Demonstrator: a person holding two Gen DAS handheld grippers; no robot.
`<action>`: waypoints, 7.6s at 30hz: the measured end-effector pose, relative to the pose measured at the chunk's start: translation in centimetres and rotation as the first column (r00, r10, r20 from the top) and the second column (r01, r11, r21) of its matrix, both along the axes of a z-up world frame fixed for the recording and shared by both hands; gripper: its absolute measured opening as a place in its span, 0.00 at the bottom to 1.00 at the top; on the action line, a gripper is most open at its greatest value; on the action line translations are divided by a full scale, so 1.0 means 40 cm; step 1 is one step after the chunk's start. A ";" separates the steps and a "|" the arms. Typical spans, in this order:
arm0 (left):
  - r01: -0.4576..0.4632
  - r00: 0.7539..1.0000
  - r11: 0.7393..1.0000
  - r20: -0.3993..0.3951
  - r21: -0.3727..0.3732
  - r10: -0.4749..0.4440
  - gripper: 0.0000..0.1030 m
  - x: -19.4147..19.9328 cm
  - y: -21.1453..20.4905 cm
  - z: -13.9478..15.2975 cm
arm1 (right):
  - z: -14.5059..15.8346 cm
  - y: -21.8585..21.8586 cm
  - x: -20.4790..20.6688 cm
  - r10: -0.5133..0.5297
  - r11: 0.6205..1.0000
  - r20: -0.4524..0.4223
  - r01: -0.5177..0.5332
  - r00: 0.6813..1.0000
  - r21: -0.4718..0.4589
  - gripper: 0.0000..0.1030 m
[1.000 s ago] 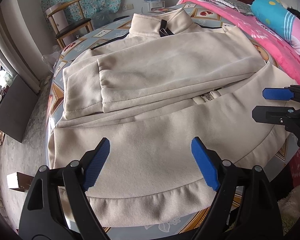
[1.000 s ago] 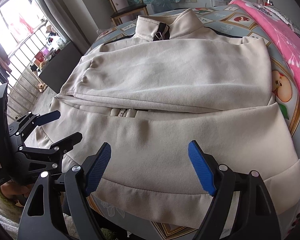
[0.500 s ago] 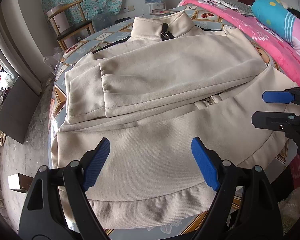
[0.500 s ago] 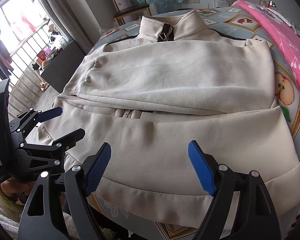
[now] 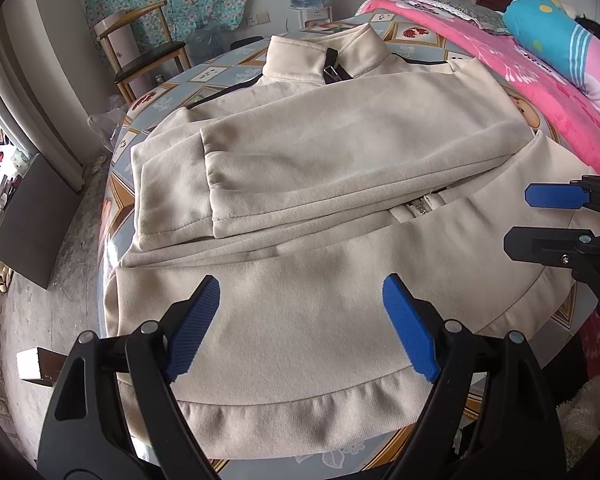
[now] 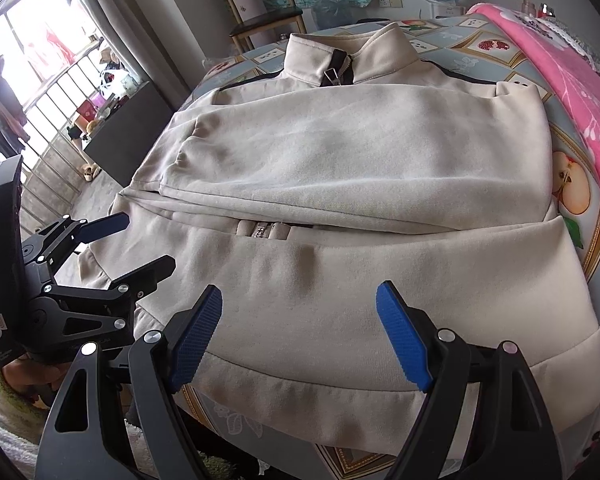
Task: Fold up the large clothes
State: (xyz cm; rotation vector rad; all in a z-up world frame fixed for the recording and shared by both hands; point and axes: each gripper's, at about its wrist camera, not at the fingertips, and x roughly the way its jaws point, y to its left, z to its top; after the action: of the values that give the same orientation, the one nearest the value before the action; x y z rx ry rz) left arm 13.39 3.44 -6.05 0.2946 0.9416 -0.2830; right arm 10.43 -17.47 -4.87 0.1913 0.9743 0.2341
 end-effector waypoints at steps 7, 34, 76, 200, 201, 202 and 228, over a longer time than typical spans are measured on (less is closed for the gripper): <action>-0.013 1.000 1.000 0.022 -0.023 0.014 0.78 0.014 0.011 0.029 | 0.021 -0.011 0.001 0.002 1.000 0.016 -0.002 1.000 0.019 0.75; -0.065 0.997 0.978 0.030 -0.197 0.072 0.78 0.697 -0.134 0.236 | 0.253 -0.271 0.581 -0.197 0.980 0.081 0.196 0.977 0.014 0.75; 0.302 0.952 0.952 0.038 0.052 -0.304 0.04 0.445 -0.263 0.078 | 0.068 -0.174 0.481 0.120 0.974 -0.061 -0.130 0.991 -0.186 0.19; 0.090 0.972 0.947 -0.182 -0.307 -0.151 0.19 0.662 -0.133 0.007 | 0.001 -0.085 0.658 0.223 0.969 -0.135 -0.205 0.965 0.135 0.02; 0.095 0.974 0.950 -0.168 -0.296 -0.150 0.19 0.654 -0.136 -0.004 | 0.004 -0.089 0.654 0.223 0.969 -0.132 -0.205 0.966 0.137 0.02; 0.096 0.977 0.950 -0.157 -0.299 -0.148 0.19 0.648 -0.135 -0.006 | 0.010 -0.096 0.649 0.225 0.968 -0.137 -0.206 0.965 0.143 0.02; 0.109 0.980 0.922 -0.113 -0.371 -0.161 0.19 0.614 -0.106 -0.017 | 0.033 -0.206 0.669 0.038 0.994 -0.175 -0.055 0.984 -0.096 0.08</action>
State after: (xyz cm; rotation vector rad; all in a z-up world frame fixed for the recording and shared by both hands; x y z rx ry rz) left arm 37.95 -0.79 -6.72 -0.0034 0.9894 -0.6044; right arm 37.21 -25.72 -3.54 0.0973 1.1615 0.2131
